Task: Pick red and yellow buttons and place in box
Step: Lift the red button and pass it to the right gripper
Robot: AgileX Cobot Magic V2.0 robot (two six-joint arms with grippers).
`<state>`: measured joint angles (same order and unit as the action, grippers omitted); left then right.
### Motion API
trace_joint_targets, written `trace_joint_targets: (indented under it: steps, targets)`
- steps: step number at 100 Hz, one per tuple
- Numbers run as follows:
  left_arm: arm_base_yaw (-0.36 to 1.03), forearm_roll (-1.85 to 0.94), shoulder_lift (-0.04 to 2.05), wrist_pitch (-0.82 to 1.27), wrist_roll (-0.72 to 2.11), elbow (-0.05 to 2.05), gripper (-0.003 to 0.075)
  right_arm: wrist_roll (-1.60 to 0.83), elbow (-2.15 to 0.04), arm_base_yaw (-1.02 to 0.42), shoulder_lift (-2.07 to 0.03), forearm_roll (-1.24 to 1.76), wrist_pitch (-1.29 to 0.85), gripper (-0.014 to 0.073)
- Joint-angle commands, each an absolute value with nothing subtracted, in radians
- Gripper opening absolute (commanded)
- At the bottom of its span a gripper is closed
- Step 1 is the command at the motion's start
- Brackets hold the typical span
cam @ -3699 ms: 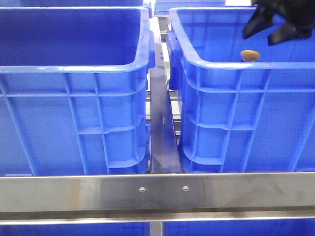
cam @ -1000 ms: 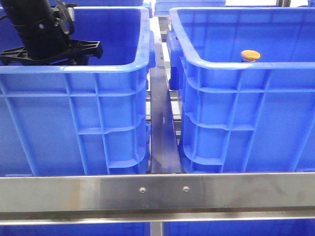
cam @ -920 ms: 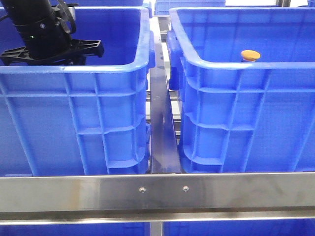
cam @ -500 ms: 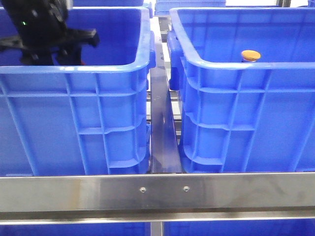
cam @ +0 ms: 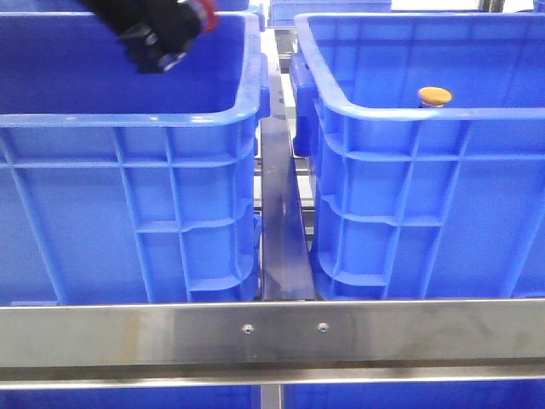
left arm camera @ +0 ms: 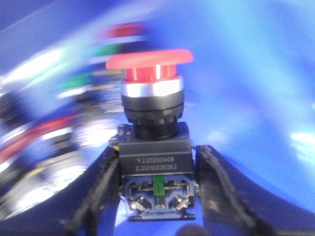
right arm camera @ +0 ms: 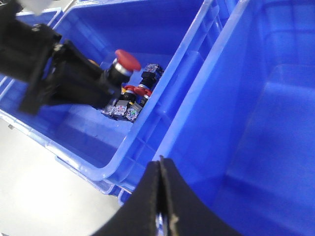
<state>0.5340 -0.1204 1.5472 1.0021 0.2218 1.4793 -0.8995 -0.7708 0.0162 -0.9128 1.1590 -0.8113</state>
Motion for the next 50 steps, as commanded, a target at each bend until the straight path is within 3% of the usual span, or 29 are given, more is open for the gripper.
trace_joint_targets:
  steps: [1,10,22,29,50]
  targets:
    - [0.578,-0.217,1.479,0.989,0.325,1.511,0.0169,-0.909,-0.798,0.018,-0.898,1.225,-0.822,0.0015]
    - [0.613,-0.31,1.462,1.018,0.426,1.511,0.0169,-0.909,-0.798,0.018,-0.898,1.254,-0.855,0.0181]
    - [0.657,-0.421,1.449,1.044,0.559,1.511,0.0169,-0.909,-0.798,0.018,-0.898,1.322,-0.885,0.0528]
    - [0.681,-0.454,1.449,1.045,0.602,1.511,0.0169,-0.909,-0.798,0.018,-0.901,1.365,-0.902,0.0661]
    - [0.739,-0.456,1.453,1.052,0.613,1.511,0.0169,-0.862,-0.798,0.018,-0.958,1.473,-1.022,0.0645]
